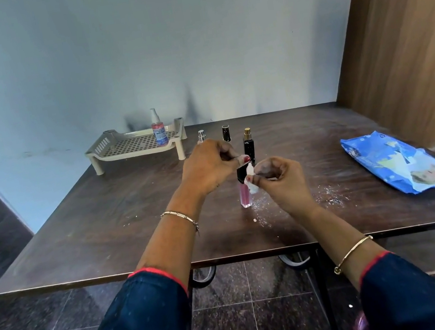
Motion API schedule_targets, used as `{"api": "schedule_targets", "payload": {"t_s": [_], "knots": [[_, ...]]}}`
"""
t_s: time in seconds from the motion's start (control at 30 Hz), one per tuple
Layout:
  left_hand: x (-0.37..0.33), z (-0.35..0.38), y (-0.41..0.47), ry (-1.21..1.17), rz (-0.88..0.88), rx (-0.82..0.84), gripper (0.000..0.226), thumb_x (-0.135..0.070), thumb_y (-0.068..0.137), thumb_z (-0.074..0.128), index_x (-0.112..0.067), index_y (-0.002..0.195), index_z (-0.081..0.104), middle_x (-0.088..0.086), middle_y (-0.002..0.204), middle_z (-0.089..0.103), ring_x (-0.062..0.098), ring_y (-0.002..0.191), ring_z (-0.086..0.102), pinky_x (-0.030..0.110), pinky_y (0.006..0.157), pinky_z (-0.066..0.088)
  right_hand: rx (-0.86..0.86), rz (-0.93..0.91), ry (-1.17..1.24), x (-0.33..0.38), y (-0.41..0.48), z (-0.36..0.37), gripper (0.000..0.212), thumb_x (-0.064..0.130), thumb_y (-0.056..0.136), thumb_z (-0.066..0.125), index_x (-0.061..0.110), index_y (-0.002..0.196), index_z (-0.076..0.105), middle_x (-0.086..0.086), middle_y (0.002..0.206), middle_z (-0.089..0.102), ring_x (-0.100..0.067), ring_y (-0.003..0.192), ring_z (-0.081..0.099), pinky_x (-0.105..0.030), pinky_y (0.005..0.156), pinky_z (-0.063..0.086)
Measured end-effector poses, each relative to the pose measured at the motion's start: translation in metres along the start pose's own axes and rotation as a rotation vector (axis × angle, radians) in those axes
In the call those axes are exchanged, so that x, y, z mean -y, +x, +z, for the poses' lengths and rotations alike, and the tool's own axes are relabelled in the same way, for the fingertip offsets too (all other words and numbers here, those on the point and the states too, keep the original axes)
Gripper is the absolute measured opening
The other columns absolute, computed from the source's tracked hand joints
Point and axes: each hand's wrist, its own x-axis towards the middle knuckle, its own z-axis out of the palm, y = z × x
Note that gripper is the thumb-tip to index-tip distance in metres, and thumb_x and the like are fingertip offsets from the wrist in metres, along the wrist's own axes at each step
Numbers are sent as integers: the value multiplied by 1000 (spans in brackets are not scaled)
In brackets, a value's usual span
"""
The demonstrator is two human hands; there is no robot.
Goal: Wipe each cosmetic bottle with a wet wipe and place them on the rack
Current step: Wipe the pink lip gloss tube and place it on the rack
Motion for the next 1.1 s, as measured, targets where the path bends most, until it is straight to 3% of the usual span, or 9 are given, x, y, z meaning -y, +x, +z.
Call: {"api": "schedule_targets", "payload": {"t_s": [0.1, 0.2, 0.3, 0.4, 0.5, 0.63, 0.9, 1.0, 1.1], "knots": [[-2, 0, -6, -11, 18, 4, 35, -52, 84, 59, -22, 69, 68, -11, 61, 61, 7, 63, 58, 41, 80, 54, -64, -26, 111, 12, 1, 9, 16, -3, 74, 76, -2, 87, 68, -12, 81, 71, -12, 72, 67, -23, 72, 56], [-6, 0, -11, 22, -7, -28, 49, -59, 90, 42, -22, 78, 71, -2, 75, 69, 9, 74, 61, 45, 92, 48, -121, -81, 125, 23, 8, 17, 18, -6, 73, 75, 9, 79, 67, -2, 74, 68, -2, 66, 65, -16, 67, 53], [-6, 2, -11, 30, -6, -54, 52, -62, 90, 38, -23, 82, 72, -2, 86, 72, 6, 81, 60, 52, 101, 39, -105, -88, 79, 18, 7, 16, 16, 2, 72, 79, 9, 80, 67, -1, 73, 68, -1, 65, 64, -16, 65, 52], [-2, 4, -10, 8, 2, -57, 50, -63, 88, 43, -22, 79, 71, -6, 82, 71, 3, 82, 61, 53, 101, 39, -85, -83, -4, 12, 3, 12, 17, 8, 71, 81, 15, 77, 67, -1, 74, 70, -7, 68, 67, -22, 67, 56], [1, 5, -9, -24, 20, -64, 37, -61, 79, 60, -26, 71, 68, -17, 74, 66, -1, 81, 60, 52, 100, 40, -58, -76, -59, 8, 5, 8, 15, 12, 68, 84, 14, 72, 69, -3, 71, 73, -21, 71, 71, -39, 69, 59], [1, 3, -9, -40, 13, -66, 33, -60, 70, 70, -27, 72, 70, -21, 74, 67, -2, 82, 60, 50, 100, 40, 1, 1, -178, -4, 6, 4, 21, 22, 59, 88, 18, 61, 67, 0, 65, 71, -25, 67, 70, -49, 68, 58], [2, 4, -7, 2, 49, -75, 20, -50, 67, 77, -33, 77, 72, -26, 80, 66, -6, 85, 57, 51, 106, 31, 113, 42, -586, -4, 2, -1, 30, 40, 55, 89, 21, 63, 67, 9, 65, 69, -7, 64, 65, -36, 64, 56], [1, 2, -7, 36, 65, -61, 15, -43, 73, 75, -31, 82, 73, -27, 80, 64, -3, 93, 57, 46, 109, 21, 120, 43, -542, -1, 2, -1, 31, 39, 55, 89, 19, 65, 68, 7, 66, 70, -8, 63, 67, -36, 64, 58], [4, -2, -7, 7, 75, -7, 15, -37, 76, 74, -27, 87, 74, -21, 93, 69, 0, 104, 54, 36, 93, 13, 87, 76, -281, 3, 1, -2, 28, 29, 56, 90, 17, 76, 73, 4, 74, 74, -10, 72, 72, -39, 73, 60]]}}
